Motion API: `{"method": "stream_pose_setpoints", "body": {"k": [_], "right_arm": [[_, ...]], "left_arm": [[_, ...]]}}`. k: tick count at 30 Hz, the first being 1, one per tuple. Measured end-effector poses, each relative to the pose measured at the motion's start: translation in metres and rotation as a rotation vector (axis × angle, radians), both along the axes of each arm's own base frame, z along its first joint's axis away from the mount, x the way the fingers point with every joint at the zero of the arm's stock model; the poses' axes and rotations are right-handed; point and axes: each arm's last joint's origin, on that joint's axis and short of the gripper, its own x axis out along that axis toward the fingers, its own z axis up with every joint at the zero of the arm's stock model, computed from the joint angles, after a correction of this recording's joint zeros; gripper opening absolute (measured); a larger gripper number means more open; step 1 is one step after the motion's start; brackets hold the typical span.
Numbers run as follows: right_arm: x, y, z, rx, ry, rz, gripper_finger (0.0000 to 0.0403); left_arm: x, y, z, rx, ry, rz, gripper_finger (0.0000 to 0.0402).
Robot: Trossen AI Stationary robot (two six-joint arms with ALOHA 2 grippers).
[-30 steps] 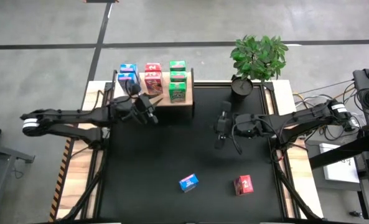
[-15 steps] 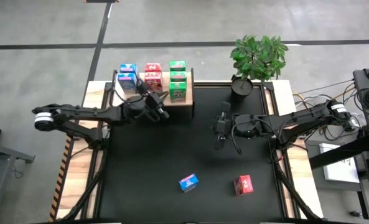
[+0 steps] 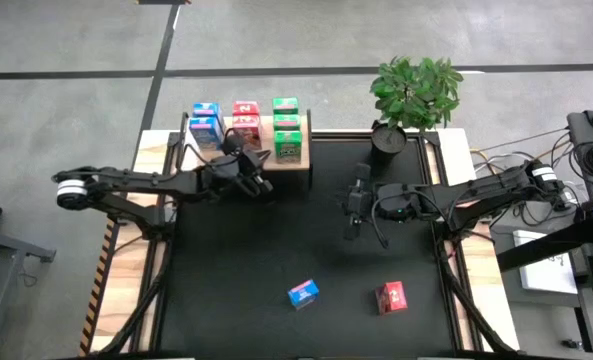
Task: Stack cereal on shelf
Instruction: Put the blue cereal box on the shelf aligned with the other blue cereal boxes
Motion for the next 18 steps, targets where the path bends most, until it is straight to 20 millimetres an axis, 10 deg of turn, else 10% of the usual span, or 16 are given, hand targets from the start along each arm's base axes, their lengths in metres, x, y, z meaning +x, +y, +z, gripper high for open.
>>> {"method": "stream_pose_setpoints", "body": {"k": [18], "right_arm": [[-0.001,0.029,-0.006,0.403,0.007,0.230,0.0009]], "left_arm": [[-0.045,-0.070,0.049,-0.039,-0.135,-0.271,0.0000]]}}
